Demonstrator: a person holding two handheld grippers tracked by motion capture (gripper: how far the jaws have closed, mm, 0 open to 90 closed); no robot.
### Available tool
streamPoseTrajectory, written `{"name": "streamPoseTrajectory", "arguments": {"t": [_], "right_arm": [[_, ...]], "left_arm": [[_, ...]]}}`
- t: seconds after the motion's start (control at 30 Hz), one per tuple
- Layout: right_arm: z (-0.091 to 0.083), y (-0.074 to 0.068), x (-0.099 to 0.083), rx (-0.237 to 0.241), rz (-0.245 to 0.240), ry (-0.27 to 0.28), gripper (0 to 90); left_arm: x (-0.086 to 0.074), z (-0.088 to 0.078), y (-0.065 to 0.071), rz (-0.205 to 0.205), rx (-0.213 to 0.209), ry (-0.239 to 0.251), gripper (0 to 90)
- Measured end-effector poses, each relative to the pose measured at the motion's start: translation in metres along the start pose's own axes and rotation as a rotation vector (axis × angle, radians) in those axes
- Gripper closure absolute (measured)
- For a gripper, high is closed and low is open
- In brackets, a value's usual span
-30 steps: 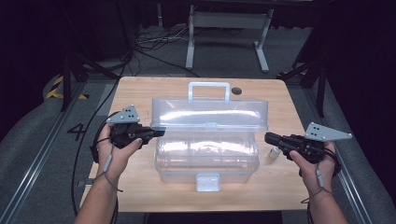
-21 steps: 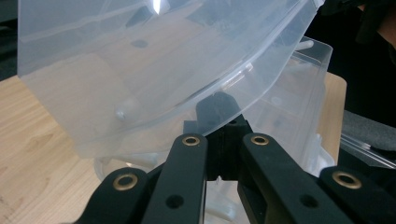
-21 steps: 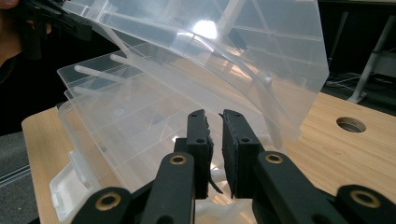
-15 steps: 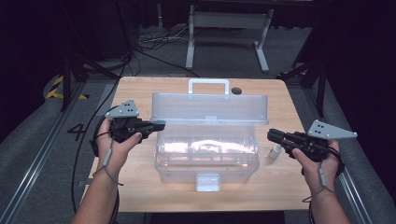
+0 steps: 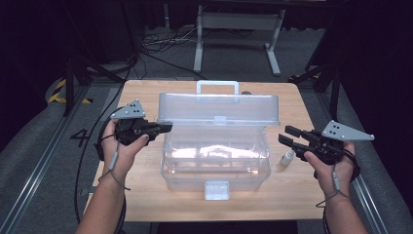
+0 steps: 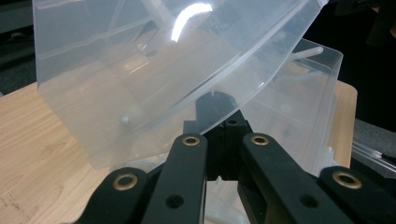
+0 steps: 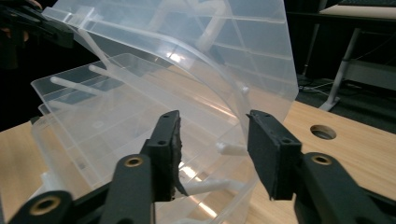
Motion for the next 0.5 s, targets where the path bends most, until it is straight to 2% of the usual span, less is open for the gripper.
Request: {"name": "streamPoseTrajectory", "arguments": {"t": [0.13,0.33,0.5], "right_arm": [[0.005,0.007,0.005,-0.055,-0.045,-0.006,48.9],[0.012,0.011,0.015,-0.079,-0.082,-0.007,45.2],[0.02,0.013,0.02,-0.109,-0.085,-0.026,44.5]], "left_arm": [[0.003,0.0,-0.002,0.001,0.007,0.0,90.0],[0.006,0.001,-0.004,-0.004,0.004,0.005,90.0],[0.007,0.001,-0.005,-0.004,0.01,0.004,90.0]]}}
Point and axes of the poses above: each handheld gripper's, and its own axes: z roughly forward along the jaws, x roughly out of its top, y roughly to its right, the point moved 9 cm from there along z, roughly forward along the jaws, and after that the axes turned 2 degrees about -y, right-handed, at the moved point
